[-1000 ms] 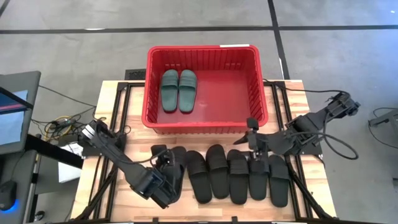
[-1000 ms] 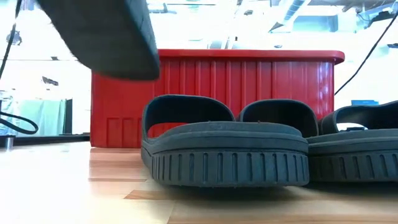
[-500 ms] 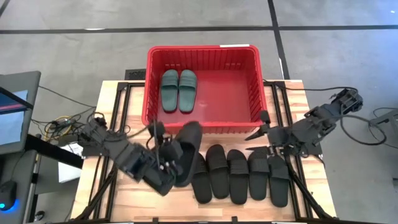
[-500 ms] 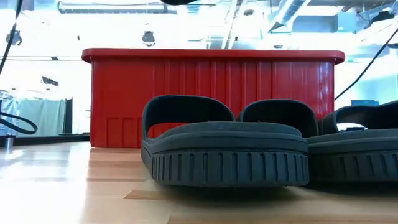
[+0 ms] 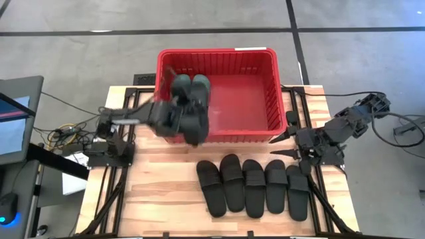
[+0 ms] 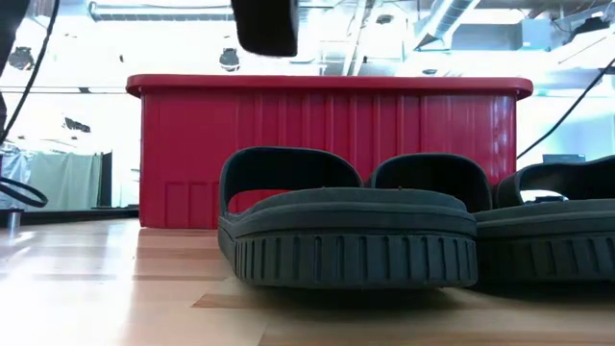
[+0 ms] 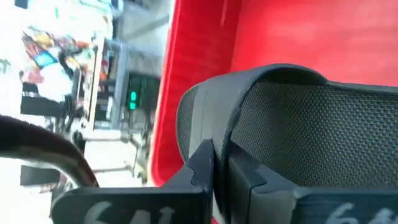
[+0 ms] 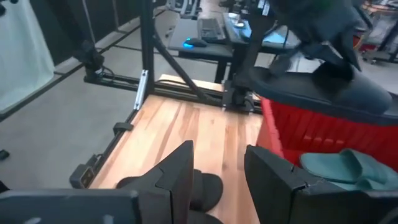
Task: Pick and place slides into bin
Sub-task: Put the black slide into the red bin
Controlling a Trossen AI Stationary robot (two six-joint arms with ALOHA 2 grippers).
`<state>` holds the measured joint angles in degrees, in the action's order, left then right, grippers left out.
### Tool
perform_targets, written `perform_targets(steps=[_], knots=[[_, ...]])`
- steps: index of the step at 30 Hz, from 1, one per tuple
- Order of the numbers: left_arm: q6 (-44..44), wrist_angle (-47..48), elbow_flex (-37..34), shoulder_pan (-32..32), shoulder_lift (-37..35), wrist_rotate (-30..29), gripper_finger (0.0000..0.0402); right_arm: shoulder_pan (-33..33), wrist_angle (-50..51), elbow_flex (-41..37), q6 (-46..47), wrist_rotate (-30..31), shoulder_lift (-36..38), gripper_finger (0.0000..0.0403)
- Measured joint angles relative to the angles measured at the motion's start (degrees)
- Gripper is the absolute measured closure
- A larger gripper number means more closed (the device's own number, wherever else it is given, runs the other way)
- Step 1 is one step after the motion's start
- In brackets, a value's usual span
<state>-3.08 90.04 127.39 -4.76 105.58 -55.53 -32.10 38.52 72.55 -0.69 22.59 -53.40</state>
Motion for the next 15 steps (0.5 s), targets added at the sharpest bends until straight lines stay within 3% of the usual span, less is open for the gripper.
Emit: perform_targets(steps=[8,15], knots=[[-18.39,-6.54,0.0,20.67,-0.06,14.55,0.0401,4.58,0.44,0.0,-1.26,0.09,2.93,0.0271],[-32.64,-14.53,-0.01,33.1,0.4,26.39,0.0401,10.07,0.46,0.0,-1.41,0.44,4.08,0.0271]])
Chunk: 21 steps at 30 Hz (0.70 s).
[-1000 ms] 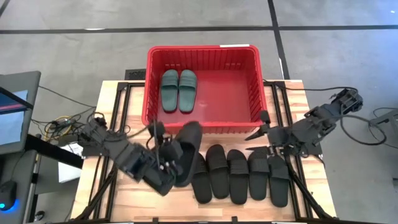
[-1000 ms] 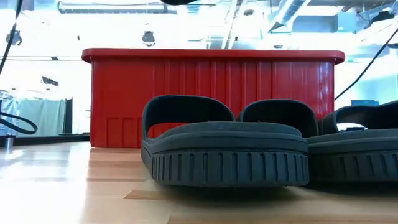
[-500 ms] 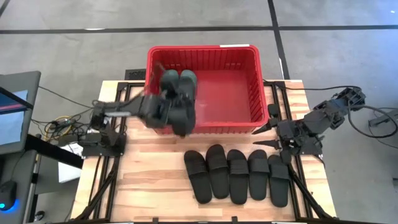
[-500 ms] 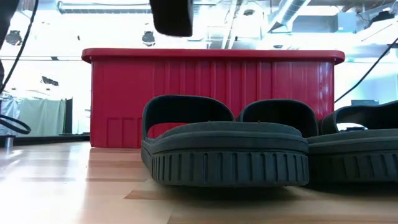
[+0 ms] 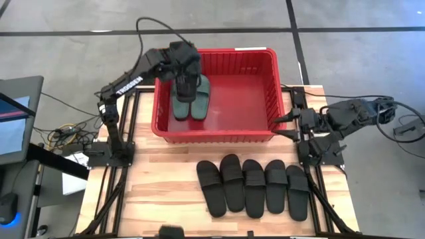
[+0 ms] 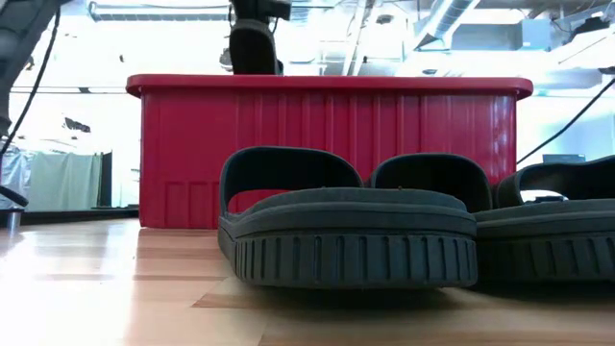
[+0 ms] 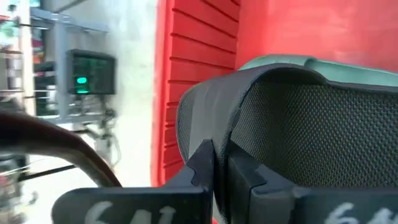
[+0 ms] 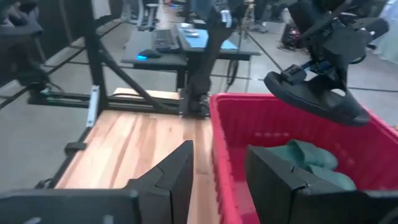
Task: Pick and place slides into bin
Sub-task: Put the black slide into the red bin
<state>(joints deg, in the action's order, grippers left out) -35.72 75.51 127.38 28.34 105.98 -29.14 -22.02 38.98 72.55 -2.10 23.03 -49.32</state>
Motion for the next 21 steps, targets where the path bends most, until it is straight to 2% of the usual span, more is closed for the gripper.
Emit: perform_targets(steps=[3,8,14,21], knots=[[-1.96,-2.13,-2.14,3.77,-0.1,4.43,0.0401,1.58,0.03,0.0,0.02,0.0,-0.04,0.0271],[-4.59,-4.79,-8.0,8.33,0.07,6.96,0.0401,3.63,0.03,0.0,0.02,0.0,-0.04,0.0271],[-7.64,-9.89,-15.54,10.19,0.06,9.39,0.0401,5.76,-0.03,0.0,0.12,-0.02,-0.04,0.0271],[-10.2,-14.39,-22.06,11.38,0.11,9.53,0.0401,6.95,-0.44,0.0,0.62,-0.21,-0.04,0.0271]])
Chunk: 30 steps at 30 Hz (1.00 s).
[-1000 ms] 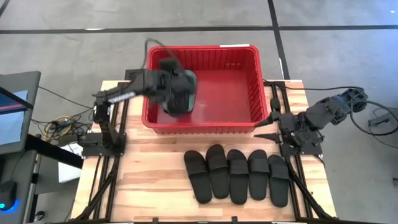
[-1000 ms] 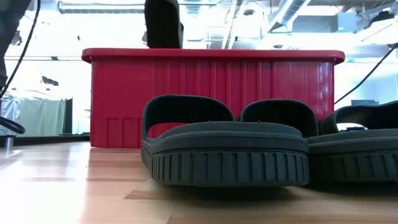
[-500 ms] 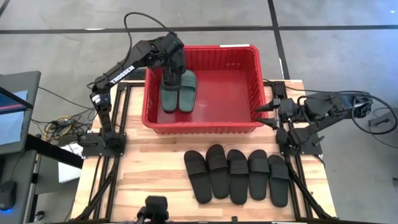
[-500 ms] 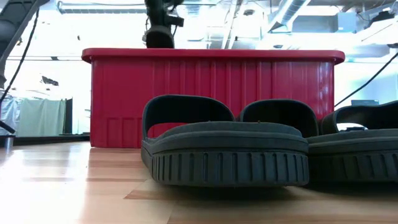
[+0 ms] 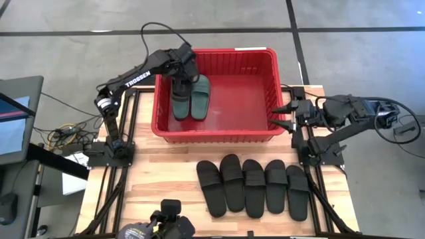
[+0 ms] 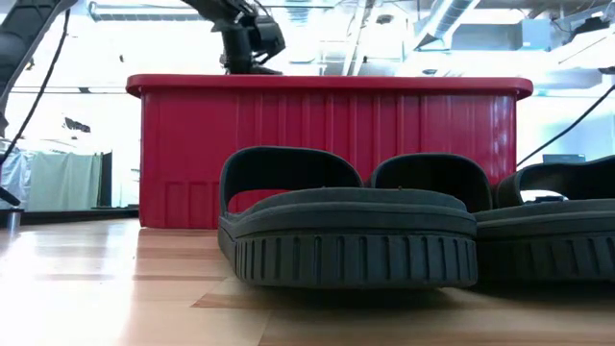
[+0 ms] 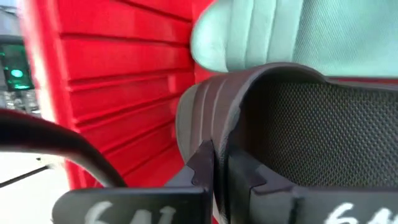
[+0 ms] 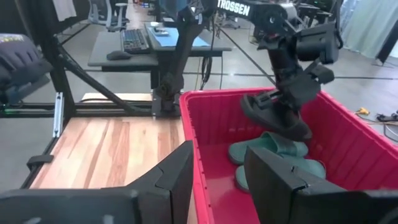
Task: Pick and place slides into bin
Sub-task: Put the black slide into the red bin
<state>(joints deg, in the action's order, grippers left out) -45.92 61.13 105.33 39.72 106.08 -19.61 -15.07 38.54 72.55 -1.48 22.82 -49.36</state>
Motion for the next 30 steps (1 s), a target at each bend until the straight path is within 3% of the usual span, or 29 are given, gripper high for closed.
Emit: perform_targets(steps=[16,30], knots=[[-1.57,-8.46,-6.91,4.84,-0.04,1.39,0.0401,0.66,-0.02,0.0,3.0,-0.01,-0.12,0.0271],[-3.47,-10.95,-7.2,7.92,-0.04,5.29,0.0401,0.64,-1.73,0.0,4.53,1.13,-0.78,0.0271]])
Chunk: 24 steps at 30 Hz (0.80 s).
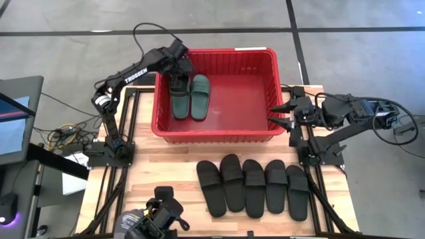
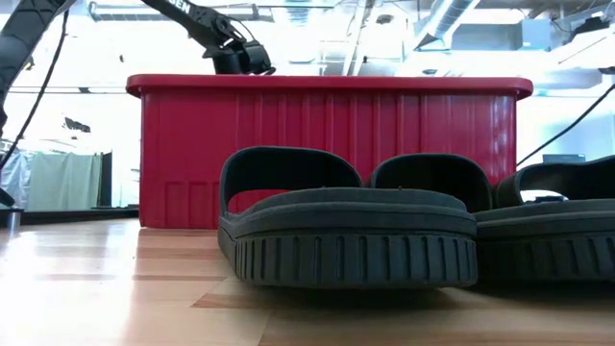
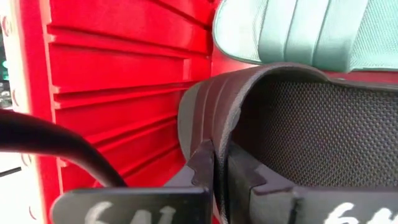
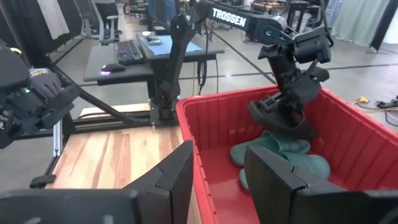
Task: Pick and place slides into bin
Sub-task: Put the black slide into the red bin
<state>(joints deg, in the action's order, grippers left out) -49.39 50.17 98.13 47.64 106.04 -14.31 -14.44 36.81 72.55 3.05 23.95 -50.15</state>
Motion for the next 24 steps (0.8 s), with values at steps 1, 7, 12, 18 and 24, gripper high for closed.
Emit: perform_targets(steps=[1,7,12,18,24], knots=[[0.0,-0.02,0.0,0.18,0.0,0.17,0.0401,-0.04,-0.06,0.02,0.0,0.14,-0.35,0.0271],[0.0,-0.2,0.0,1.24,0.0,1.3,0.0401,-0.04,-0.02,0.02,1.07,0.17,-1.66,0.0271],[0.0,-0.44,0.0,1.38,0.0,1.9,0.0401,-0.04,-0.08,0.02,1.64,0.18,-2.74,0.0271],[0.72,0.38,0.02,1.5,2.02,1.84,0.0399,-0.04,-0.02,0.02,2.85,0.17,-3.66,0.0271],[1.99,0.67,0.07,1.51,3.52,1.67,0.0395,-0.19,-0.06,0.02,4.96,0.17,-4.55,0.0271]])
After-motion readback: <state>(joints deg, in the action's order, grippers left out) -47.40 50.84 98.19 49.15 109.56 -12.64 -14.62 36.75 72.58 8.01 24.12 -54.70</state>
